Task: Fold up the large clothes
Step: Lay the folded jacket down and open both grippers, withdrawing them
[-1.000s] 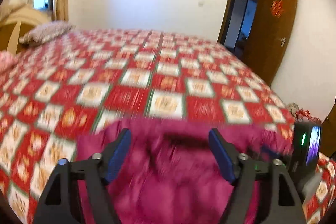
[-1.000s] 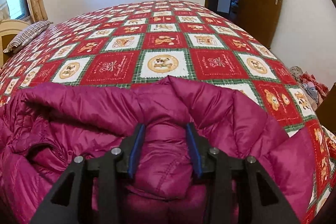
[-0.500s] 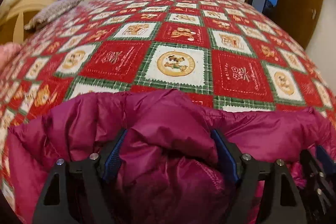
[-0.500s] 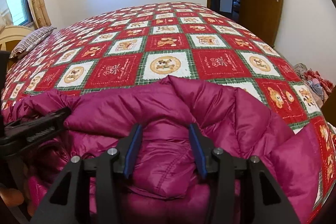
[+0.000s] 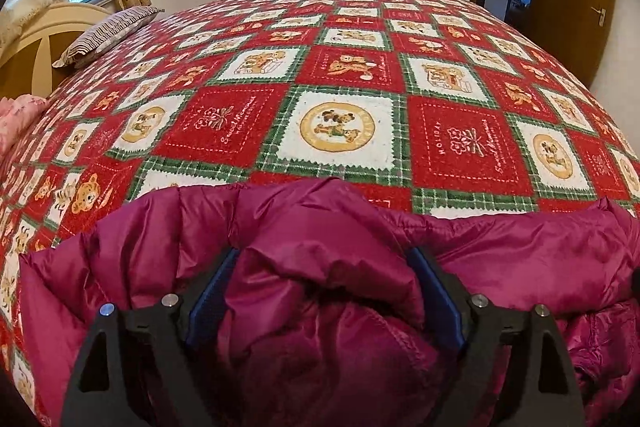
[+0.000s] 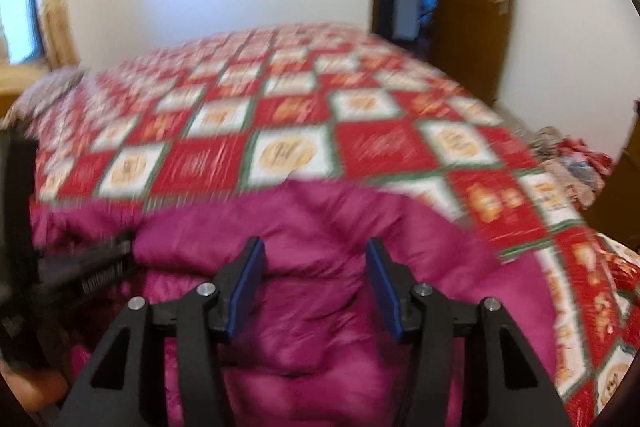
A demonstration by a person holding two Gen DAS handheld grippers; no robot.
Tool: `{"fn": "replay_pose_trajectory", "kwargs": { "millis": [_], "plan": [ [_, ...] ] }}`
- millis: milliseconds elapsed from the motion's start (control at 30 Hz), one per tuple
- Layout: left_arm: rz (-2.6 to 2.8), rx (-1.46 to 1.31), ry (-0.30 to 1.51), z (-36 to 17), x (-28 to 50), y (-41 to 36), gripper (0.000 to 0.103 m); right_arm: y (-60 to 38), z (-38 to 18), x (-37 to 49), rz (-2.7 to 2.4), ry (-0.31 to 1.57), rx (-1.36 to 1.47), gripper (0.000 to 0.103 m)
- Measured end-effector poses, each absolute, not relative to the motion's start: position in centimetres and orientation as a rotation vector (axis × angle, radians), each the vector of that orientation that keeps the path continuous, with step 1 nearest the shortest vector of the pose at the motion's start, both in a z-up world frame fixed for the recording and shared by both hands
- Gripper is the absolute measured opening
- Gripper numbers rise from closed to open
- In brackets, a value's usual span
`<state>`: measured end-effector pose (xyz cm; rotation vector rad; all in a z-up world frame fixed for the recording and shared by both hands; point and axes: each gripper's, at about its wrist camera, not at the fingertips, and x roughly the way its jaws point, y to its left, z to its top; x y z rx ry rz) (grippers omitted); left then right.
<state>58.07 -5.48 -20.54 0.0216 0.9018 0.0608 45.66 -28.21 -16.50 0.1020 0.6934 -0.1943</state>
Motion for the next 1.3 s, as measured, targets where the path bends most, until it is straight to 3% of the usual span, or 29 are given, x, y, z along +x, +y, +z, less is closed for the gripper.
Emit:
{"fn": "replay_pose_trajectory", "kwargs": {
  "millis": [133, 400, 600, 700, 900, 1300],
  "plan": [
    [0.060, 0.020, 0.901, -20.5, 58.1, -5.4, 0.087, -29.5, -19.7, 48.0, -0.170, 0.857, 0.138, 0.060],
    [-0.078, -0.060, 0.950, -19.4, 57.5, -3.9, 0.088, -29.5, -19.7, 47.9, -0.178, 0.823, 0.136, 0.063],
    [-0.176, -0.185, 0.871, -14.5, 51.7, 0.7, 0.088, -29.9, -18.1, 46.6, -0.158, 0.833, 0.171, 0.065],
    [-0.189, -0.174, 0.783, -11.8, 47.4, 3.4, 0.088, -29.7, -14.3, 41.9, -0.122, 0.689, 0.195, 0.066],
    [-0.253, -0.104, 0.724, -10.1, 38.7, 7.4, 0.088, -30.1, -10.0, 31.0, -0.054, 0.626, 0.165, 0.074],
    [-0.385, -0.131, 0.728, -12.6, 23.5, 12.9, 0.088, -35.3, -10.7, 13.2, -0.118, 0.655, 0.249, 0.077]
  ]
}}
